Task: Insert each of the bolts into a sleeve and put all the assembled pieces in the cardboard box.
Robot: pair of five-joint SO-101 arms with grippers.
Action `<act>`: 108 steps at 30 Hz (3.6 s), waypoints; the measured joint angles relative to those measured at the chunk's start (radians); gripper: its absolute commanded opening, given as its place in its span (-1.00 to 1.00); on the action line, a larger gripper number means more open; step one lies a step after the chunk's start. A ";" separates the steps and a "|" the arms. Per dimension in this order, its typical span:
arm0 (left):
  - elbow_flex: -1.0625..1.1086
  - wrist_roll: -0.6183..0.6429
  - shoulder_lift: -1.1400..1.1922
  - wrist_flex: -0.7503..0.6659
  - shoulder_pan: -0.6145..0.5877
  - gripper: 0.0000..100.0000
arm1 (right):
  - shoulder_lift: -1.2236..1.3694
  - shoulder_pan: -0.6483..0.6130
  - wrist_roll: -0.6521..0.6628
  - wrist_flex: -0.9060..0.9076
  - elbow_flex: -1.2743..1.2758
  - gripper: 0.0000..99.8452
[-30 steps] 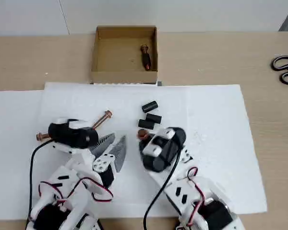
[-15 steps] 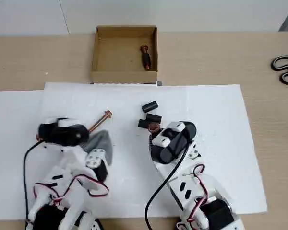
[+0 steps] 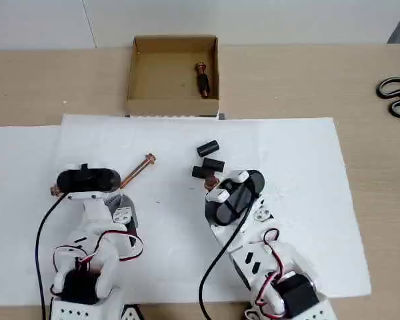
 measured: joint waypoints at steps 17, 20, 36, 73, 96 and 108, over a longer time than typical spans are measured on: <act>0.071 -0.106 0.000 -0.097 -0.005 -0.99 | 0.157 0.144 0.000 -0.313 0.003 -1.00; 0.071 -0.106 0.000 -0.097 -0.005 -0.99 | 0.333 0.143 0.000 -0.396 -0.094 -1.00; 0.071 -0.106 0.000 -0.097 -0.005 -0.99 | 1.559 0.143 0.000 -0.551 -1.053 -1.00; 0.071 -0.106 0.000 -0.097 -0.005 -0.99 | 2.598 0.161 0.157 -0.359 -2.133 -0.69; 0.071 -0.106 0.000 -0.097 -0.005 -0.99 | 2.596 0.100 0.158 0.615 -2.786 -0.71; 0.071 -0.106 0.000 -0.097 -0.005 -0.99 | 2.593 0.081 0.124 0.801 -2.773 -0.71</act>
